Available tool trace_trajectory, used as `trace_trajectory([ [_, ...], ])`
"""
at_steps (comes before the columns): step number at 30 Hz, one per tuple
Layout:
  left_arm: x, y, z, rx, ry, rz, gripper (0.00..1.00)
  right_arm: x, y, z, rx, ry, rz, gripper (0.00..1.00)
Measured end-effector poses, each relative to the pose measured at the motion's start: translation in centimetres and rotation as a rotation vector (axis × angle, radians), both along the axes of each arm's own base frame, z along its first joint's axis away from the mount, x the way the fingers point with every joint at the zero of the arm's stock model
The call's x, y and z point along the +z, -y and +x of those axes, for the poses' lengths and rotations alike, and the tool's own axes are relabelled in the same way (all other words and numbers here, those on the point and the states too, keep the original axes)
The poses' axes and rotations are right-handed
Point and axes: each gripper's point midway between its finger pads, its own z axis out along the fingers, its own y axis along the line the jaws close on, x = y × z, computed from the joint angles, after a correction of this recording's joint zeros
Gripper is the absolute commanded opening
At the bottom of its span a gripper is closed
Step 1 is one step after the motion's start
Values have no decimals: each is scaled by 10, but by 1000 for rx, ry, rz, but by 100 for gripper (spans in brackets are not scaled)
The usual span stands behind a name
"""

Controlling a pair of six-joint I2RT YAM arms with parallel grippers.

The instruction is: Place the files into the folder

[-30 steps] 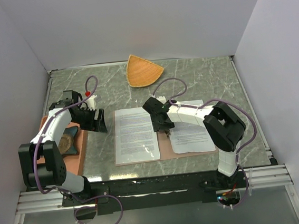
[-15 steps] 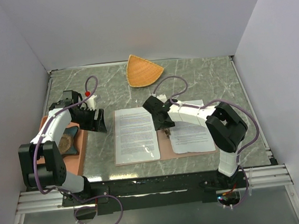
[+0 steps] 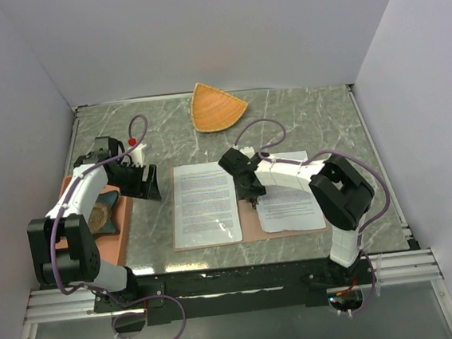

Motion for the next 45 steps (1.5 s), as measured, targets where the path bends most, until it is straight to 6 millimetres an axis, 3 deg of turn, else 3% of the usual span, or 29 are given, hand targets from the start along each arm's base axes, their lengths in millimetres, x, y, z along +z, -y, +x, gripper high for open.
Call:
trace_trajectory([
  [10,-1,-1,0,0,0,5,81,-7,3,2,-29,-5,24,49],
  [16,-1,-2,-1,1,2,14,80,-8,1,4,-35,2,43,32],
  [20,-1,-3,-1,2,2,17,80,-9,0,5,-39,12,55,16],
  [23,-3,-3,-1,3,2,19,80,-10,0,5,-44,20,68,11],
  [30,-14,-3,-7,8,-34,18,82,-11,1,5,-69,50,141,6],
  [35,-19,-1,-4,11,-45,5,98,-10,2,6,-91,70,237,1],
  [45,-33,9,3,33,-97,-56,96,-14,-1,16,-102,108,390,0],
])
